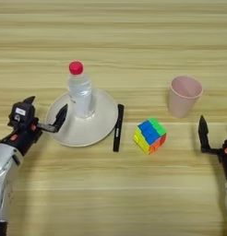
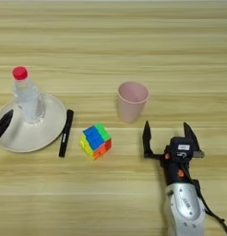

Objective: Move the objects on the table

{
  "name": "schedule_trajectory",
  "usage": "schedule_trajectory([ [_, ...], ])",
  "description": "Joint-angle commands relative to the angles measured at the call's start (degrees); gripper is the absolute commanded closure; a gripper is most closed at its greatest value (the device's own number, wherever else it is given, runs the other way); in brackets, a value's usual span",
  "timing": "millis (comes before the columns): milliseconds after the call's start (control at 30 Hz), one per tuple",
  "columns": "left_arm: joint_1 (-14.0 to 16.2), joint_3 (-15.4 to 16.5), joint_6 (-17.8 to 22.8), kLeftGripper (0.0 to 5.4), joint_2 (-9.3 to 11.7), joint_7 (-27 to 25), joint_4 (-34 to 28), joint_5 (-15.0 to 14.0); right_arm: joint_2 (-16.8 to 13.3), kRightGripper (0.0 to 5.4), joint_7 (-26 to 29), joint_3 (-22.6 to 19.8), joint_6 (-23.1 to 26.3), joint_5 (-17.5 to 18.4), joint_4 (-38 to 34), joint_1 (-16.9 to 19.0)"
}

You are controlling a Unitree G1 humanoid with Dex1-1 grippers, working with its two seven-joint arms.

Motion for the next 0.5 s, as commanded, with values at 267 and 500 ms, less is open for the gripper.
schedule_trajectory([
  [267, -4.6, 2.0, -4.6, 0.01, -0.8, 4.8, 8.9, 1.1, 0.1, 0.0, -0.3, -1.1, -1.1, 0.5, 0.0, -0.4],
  [500, -7.5, 3.3, -13.9, 0.01, -3.2, 8.7, 14.8, 1.1, 0.1, 0.0, -0.1, -1.0, -1.5, 0.4, -0.8, 0.0],
])
